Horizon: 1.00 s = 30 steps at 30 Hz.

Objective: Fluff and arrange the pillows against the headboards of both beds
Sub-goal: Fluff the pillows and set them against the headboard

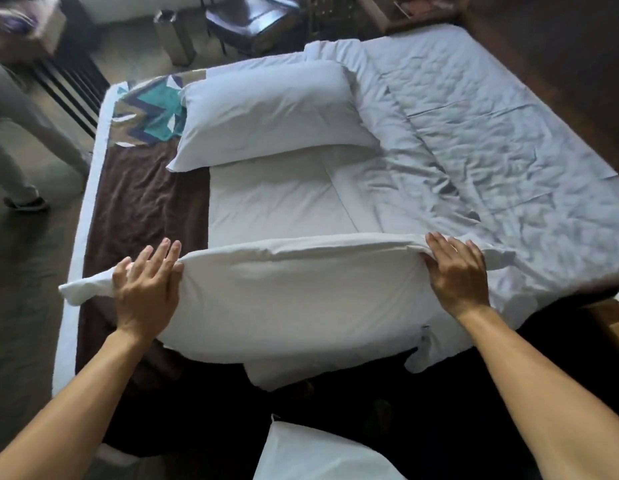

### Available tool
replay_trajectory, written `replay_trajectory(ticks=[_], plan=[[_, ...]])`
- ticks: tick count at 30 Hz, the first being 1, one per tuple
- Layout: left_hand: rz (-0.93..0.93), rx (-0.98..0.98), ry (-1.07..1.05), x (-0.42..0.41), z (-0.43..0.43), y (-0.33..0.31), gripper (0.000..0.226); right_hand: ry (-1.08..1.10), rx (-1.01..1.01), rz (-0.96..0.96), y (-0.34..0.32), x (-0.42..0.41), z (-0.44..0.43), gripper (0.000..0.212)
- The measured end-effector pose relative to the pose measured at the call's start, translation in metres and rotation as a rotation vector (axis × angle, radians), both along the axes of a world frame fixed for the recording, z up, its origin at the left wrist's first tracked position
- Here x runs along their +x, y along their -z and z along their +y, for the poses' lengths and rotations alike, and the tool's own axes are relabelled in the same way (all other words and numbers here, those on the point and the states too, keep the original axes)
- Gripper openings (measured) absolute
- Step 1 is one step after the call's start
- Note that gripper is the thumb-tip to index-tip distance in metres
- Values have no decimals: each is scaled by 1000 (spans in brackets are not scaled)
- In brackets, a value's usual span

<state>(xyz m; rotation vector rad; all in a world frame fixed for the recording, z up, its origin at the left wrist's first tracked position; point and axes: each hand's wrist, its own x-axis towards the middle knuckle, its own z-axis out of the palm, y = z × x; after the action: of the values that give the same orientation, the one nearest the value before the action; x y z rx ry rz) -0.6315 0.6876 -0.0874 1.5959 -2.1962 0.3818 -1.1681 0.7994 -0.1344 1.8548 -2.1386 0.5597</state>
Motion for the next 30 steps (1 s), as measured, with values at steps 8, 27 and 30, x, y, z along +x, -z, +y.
replay_trajectory(ticks=[8, 27, 30], plan=[[43, -177, 50, -82, -12, -49, 41, 30, -108, -2, -30, -72, -1, 50], [115, -215, 303, -274, -211, -78, 39, 208, -194, 64, -56, -201, -29, 61], [140, -216, 358, -312, -235, -86, 41, 251, -222, 90, -65, -231, -35, 60]])
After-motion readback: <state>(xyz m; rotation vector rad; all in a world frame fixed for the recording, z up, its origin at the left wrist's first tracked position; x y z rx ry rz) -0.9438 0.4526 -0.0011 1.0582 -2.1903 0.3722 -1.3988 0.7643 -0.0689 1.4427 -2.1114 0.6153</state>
